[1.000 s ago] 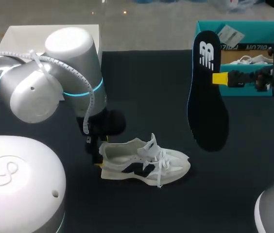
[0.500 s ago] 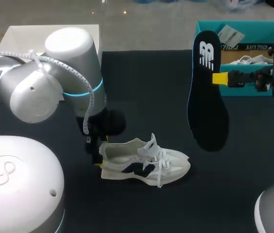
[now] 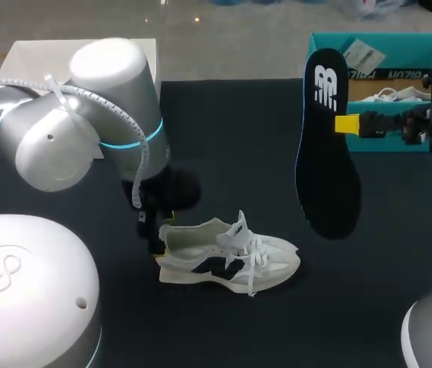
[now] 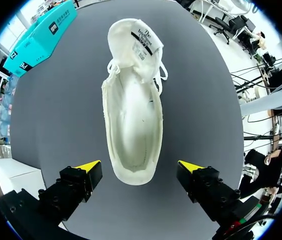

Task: Take the shoe out of the shoebox, open the shoe tongue, remove and reinsert the insole, then place the shoe into the shoebox

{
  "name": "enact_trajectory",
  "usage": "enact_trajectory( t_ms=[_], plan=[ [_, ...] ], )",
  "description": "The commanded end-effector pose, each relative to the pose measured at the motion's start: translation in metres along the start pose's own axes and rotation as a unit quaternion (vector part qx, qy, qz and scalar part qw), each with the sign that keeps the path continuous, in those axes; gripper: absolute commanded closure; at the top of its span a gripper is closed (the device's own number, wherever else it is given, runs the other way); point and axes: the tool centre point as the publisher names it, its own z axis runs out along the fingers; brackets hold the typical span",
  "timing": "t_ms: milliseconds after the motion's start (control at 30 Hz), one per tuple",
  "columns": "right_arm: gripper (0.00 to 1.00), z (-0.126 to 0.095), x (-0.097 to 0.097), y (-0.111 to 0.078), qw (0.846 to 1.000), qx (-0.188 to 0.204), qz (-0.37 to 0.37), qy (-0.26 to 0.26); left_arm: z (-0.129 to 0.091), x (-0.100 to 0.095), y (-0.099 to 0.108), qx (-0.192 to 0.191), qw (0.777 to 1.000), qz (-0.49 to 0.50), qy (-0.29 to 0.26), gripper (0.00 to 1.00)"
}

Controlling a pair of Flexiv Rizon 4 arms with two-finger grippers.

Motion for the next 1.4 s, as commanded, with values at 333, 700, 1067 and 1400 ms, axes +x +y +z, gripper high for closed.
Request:
enact_trajectory(
  t_ms=[333,700,1067,1400],
  plan=[
    [1.0,-0.004,0.003,-0.008,1.0,-0.005,0.0,-0.003,-0.025,-0.03,-0.009,-0.013,0.999,0.01,-0.04,0.0],
    [1.0,-0.004,0.003,-0.008,1.0,-0.005,0.0,-0.003,0.004,-0.055,-0.042,0.005,0.999,0.026,-0.032,0.0],
    [1.0,-0.004,0.003,-0.008,1.0,-0.005,0.0,-0.003,0.019,-0.061,-0.068,0.027,0.999,0.031,-0.026,0.0],
    [1.0,-0.004,0.003,-0.008,1.0,-0.005,0.0,-0.003,0.033,-0.057,-0.089,0.024,0.998,0.048,-0.021,0.0]
  ],
)
